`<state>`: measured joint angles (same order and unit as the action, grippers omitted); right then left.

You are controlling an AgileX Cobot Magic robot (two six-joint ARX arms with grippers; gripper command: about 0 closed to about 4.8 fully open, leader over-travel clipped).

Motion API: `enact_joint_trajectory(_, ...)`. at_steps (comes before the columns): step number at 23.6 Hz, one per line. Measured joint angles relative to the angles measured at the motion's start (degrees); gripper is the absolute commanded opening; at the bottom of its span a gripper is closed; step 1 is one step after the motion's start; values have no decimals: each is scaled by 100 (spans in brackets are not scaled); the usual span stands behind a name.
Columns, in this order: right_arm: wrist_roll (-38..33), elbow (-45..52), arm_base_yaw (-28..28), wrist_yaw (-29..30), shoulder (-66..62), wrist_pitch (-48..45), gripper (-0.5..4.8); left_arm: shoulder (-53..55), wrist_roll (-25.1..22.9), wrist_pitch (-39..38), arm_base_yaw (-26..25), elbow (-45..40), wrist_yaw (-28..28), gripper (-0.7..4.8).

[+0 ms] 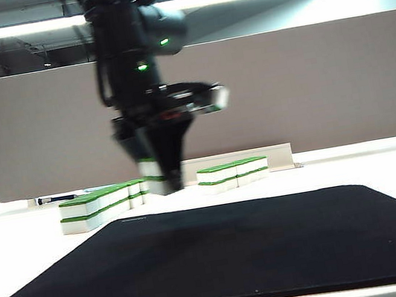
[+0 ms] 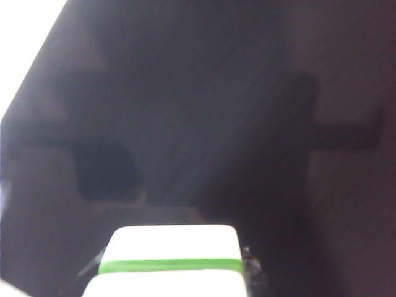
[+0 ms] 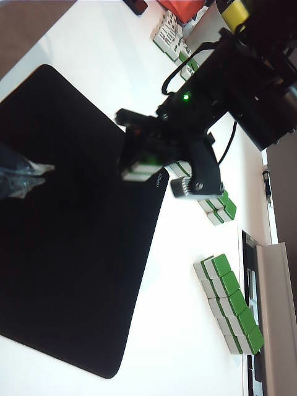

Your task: Take a mahjong tile from the mahjong wall and then place it on the table close to you.

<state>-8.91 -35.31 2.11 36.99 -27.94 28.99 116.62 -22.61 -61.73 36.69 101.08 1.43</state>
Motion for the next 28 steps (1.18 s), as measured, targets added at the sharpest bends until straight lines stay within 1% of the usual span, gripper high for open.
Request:
enact_joint_trajectory(3,20,0,0,-168,0,2,-1,0,-350,299,426,0,4,206)
enact_joint_trajectory(4,22,0,-4,-260,0,0,-1,4,-562,391,623,0,20,206)
enact_joint_trajectory(6,24,0,-2,-275,0,0,-1,11,-955,411,870,0,284,206)
enact_joint_trajectory(7,22,0,-2,-275,0,0,-1,35,-997,415,929,2,389,206)
enact_joint_trajectory(8,24,0,-2,-275,0,0,-1,50,-1001,415,953,0,437,206)
enact_joint_trajectory(11,24,0,-2,-275,0,2,-1,304,-1016,389,1043,-4,852,206)
enact_joint_trajectory(24,24,0,-4,-275,2,0,-1,715,-1016,385,1102,22,852,216)
enact_joint_trajectory(25,22,0,-4,-275,2,0,-1,737,-1016,382,1102,44,859,221)
enact_joint_trajectory(27,24,0,-4,-275,2,0,-1,739,-1005,380,1102,44,861,296)
enact_joint_trajectory(28,24,0,-4,-275,2,0,-1,756,-994,382,1102,37,863,305)
